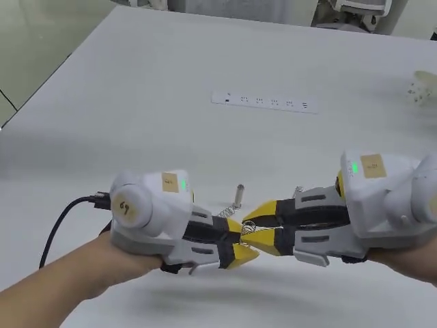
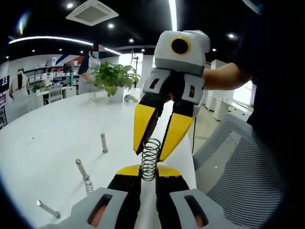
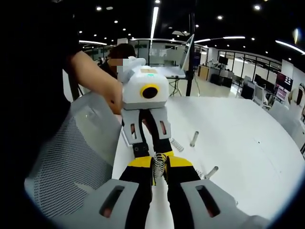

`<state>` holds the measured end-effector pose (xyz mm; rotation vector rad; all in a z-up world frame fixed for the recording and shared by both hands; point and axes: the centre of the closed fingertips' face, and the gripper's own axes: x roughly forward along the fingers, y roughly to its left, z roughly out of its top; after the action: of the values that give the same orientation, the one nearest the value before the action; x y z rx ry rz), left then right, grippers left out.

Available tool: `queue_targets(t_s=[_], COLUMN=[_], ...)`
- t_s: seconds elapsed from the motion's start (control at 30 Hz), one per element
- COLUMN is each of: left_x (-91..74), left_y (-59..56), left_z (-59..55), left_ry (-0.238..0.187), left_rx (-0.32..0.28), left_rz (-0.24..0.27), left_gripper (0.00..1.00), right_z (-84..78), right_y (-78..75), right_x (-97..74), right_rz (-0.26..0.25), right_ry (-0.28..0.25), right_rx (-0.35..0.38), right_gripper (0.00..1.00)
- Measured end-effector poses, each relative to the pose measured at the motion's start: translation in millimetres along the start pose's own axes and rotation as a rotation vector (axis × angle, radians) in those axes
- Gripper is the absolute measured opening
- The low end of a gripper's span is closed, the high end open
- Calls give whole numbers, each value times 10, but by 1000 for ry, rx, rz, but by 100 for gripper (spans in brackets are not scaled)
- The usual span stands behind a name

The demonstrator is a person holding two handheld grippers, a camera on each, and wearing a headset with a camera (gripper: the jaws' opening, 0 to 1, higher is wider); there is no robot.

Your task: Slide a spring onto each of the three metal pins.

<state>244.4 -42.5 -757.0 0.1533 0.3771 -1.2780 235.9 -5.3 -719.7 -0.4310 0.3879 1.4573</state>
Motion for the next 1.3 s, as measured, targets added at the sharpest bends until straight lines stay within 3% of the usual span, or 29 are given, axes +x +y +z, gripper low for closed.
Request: queue_targets(t_s=[0.47,0.67,0.93,1.17,1.3], left_x=[-45,-166,-401,-562,-674], left_y=[65,192,362,446,501], left_z=[-36,-68,-125,-198,-249], left_ry=[11,7,-7,-14,-13], left_rx=[-32,-49,-68,-98,-120], left_rz=[46,105,194,242,284], left_gripper=[12,20,35,46,61], right_z=[20,-4,-18,-35,-50], right_y=[-47,-69,-100,-137,-174], right_x=[-23,-29,-24,-23,-31], right_rz=[-20,-28,-39,-52,-67], right_ry=[-7,-4,-5,-1,-1], right_rx=[9,8,9,8,4], right_gripper=[8,8,8,8,8])
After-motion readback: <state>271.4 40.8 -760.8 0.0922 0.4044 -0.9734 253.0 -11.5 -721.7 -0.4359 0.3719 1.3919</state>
